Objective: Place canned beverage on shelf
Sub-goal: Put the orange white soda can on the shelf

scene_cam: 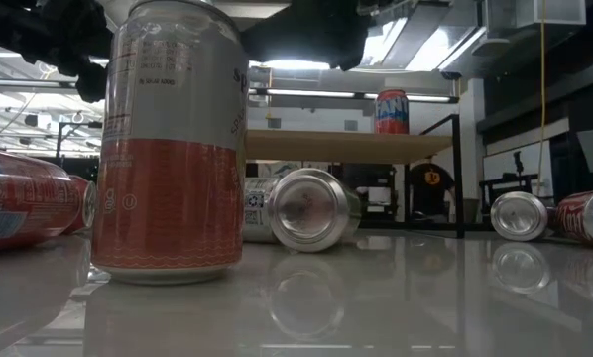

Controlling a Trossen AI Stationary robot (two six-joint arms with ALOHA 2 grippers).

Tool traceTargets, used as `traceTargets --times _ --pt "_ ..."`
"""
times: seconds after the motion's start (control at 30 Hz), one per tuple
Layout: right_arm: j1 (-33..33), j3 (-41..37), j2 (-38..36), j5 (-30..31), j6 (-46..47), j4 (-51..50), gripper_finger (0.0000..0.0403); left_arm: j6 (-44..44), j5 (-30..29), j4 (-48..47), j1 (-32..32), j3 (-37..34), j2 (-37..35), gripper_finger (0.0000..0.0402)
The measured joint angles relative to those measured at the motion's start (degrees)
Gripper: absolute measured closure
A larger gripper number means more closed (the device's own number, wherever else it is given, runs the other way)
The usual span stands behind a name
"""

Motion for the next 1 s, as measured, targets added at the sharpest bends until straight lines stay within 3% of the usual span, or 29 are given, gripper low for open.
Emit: traceTargets --times 0.57,1.0 --pt "-0.04 0.01 3.78 -1.33 -3.05 2.71 0.0013 0.09 -0.57 0.02 0.0 0.0 0.0 0.0005" --pt "-0.09 0.0 5.93 1.37 -3.09 3.31 0.0013 -0.02 -0.02 0.09 0.0 0.0 0.0 0.0005"
